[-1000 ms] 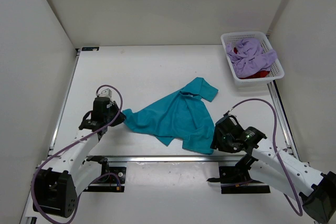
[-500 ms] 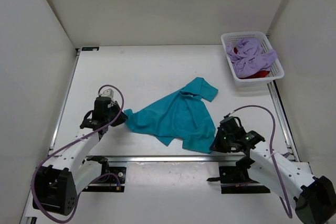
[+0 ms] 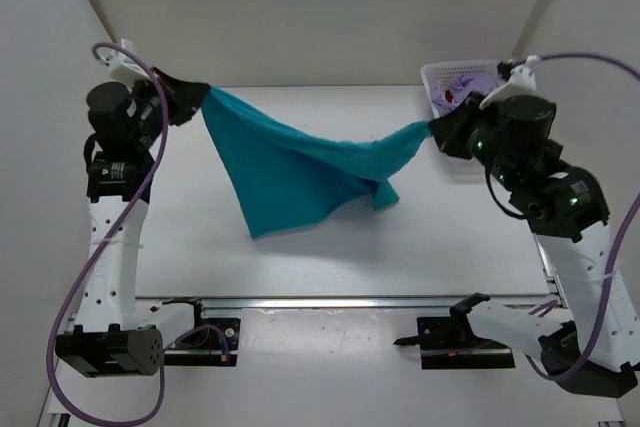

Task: Fold and stack the t-shirts
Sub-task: Flatten out the tshirt

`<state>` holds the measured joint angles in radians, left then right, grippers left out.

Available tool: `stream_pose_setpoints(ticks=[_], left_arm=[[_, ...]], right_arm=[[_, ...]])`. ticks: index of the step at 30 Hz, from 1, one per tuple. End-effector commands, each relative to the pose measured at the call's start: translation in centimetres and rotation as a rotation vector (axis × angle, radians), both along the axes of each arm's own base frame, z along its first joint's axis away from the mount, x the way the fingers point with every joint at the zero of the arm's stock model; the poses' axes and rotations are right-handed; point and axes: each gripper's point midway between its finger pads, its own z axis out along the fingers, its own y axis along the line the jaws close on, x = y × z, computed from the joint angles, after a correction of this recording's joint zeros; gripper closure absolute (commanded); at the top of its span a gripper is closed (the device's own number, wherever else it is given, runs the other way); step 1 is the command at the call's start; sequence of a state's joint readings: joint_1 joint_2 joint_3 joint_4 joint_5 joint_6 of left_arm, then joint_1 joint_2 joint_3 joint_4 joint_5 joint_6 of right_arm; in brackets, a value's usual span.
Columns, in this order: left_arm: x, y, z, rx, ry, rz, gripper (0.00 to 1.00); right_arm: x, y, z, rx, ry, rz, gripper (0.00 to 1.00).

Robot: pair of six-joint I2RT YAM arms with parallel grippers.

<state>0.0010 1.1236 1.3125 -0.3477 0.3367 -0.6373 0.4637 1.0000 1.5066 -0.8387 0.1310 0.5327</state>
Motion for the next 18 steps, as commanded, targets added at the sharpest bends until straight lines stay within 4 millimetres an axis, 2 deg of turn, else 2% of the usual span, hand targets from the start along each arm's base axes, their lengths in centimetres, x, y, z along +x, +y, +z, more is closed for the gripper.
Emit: stream_pose_setpoints(ticks=[1,2,3,4,5,6,7,8,9,10,11,12,13,14,15,16,17,18], left_arm=[[-1.5,-0.2,6.4,-0.103,-0.110,-0.053,1.00],[-1.6,0.1,8.2,-0.112,-0.139,-0.045,1.00],[-1.7,0.2,8.9,-0.114,-0.149,-0.041,1.00],[-1.9,0.8,10.2,-0.112,-0.169,-0.027,1.00],[-2.1,1.8,11.5,-0.107,-0.189,-0.006,1.00],[-2.1,1.9,11.5,-0.104,-0.178,-0.002,1.00],[-2.4,2.3,12.7,-0.079,-0.208,0.024,1.00],[-2.6,2.9,13.7,-0.071,-0.217,0.061,1.00],[-2.9,3.1,14.1,-0.046,-0.220,0.078,1.00],[-2.9,3.0,14.4,-0.039,-0.229,0.085,1.00],[-2.9,2.8,14.6,-0.039,-0.236,0.072,1.00],[-2.4,3.0,14.1,-0.044,-0.222,0.072,1.00],[-2.1,2.8,13.6,-0.047,-0.212,0.067,1.00],[-1.1,3.0,12.1,-0.049,-0.182,0.074,1.00],[-0.3,3.1,10.4,-0.058,-0.149,0.067,1.00],[0.3,3.0,9.4,-0.065,-0.133,0.062,1.00],[1.4,3.9,7.4,-0.058,-0.099,0.104,1.00],[2.3,4.0,5.3,-0.052,-0.060,0.119,1.00]], right_arm=[[1.0,-1.2,3.5,-0.149,-0.042,-0.064,1.00],[0.9,-0.8,6.4,-0.145,-0.100,-0.055,1.00],[0.4,-1.1,10.0,-0.134,-0.181,-0.068,1.00],[0.8,-1.3,12.2,-0.140,-0.217,-0.081,1.00],[2.0,-0.8,12.1,-0.154,-0.196,-0.078,1.00],[2.0,-2.3,14.8,-0.143,-0.258,-0.114,1.00],[2.3,-1.6,16.1,-0.123,-0.290,-0.073,1.00],[3.0,-1.4,16.9,-0.111,-0.316,-0.067,1.00],[2.8,-1.6,17.4,-0.107,-0.338,-0.068,1.00],[3.4,-1.9,17.9,-0.103,-0.368,-0.087,1.00],[3.5,-1.6,18.5,-0.089,-0.398,-0.054,1.00],[4.0,-1.8,18.3,-0.075,-0.396,-0.026,1.00],[5.6,-3.6,17.5,-0.076,-0.368,-0.068,1.00],[6.1,-2.6,16.8,-0.053,-0.352,0.016,1.00],[7.9,-3.0,15.3,-0.060,-0.306,0.021,1.00],[8.7,-3.2,14.8,-0.083,-0.295,0.020,1.00],[10.2,-2.1,13.4,-0.111,-0.260,0.037,1.00],[11.9,-2.3,11.6,-0.125,-0.212,0.037,1.00]])
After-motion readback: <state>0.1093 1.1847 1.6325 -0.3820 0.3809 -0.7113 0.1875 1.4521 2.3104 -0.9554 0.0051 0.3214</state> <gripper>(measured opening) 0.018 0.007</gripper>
